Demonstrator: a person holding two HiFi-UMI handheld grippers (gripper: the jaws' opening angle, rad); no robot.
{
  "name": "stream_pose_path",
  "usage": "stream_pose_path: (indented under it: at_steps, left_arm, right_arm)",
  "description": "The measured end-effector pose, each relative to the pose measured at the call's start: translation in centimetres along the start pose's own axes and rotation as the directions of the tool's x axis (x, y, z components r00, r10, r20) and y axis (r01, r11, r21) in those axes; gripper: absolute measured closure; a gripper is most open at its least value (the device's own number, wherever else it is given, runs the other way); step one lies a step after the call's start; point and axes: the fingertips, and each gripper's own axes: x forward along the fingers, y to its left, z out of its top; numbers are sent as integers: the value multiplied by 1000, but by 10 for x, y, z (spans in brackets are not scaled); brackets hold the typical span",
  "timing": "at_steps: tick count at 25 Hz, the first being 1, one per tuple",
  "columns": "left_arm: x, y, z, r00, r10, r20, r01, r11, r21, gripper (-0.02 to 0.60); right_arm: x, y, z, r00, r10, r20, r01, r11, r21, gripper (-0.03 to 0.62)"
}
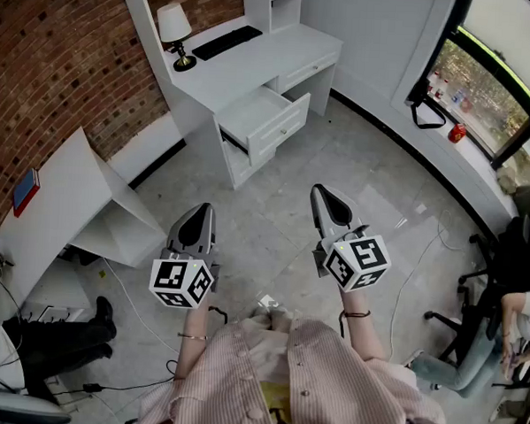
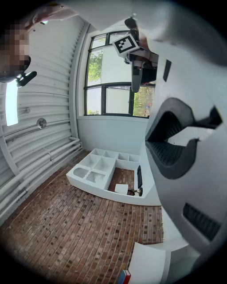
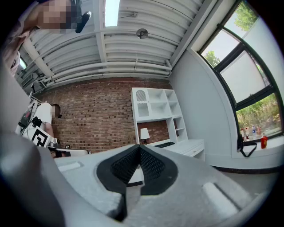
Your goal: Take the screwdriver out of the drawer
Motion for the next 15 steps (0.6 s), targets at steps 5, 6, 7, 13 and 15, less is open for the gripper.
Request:
stream_pose_path:
  at_steps: [5, 6, 7, 13, 15]
  left_arm:
    - [0, -4, 2, 1000, 4, -10, -4, 1000, 0, 581]
    - [0, -4, 1, 1000, 4, -11, -4, 1000, -4, 581]
    - [0, -4, 0, 1000, 6, -14, -6, 1000, -8, 581]
    - [-2, -5, -7, 999, 25, -33, -26, 999, -29, 581]
    - [0, -6, -9, 999, 34, -37, -35, 999, -39, 581]
  right_arm:
    - [-4, -5, 2, 1000, -4, -3, 4, 1000, 5, 589]
    - [-5, -5, 2, 1000, 0, -3, 0, 1000, 7, 589]
    - [-6, -5, 2, 1000, 4, -3, -3, 1000, 9, 589]
    - [-11, -11, 2, 1000, 12, 27, -13, 999, 30, 589]
    - [-9, -16, 2, 1000, 8, 25, -9, 999, 40, 589]
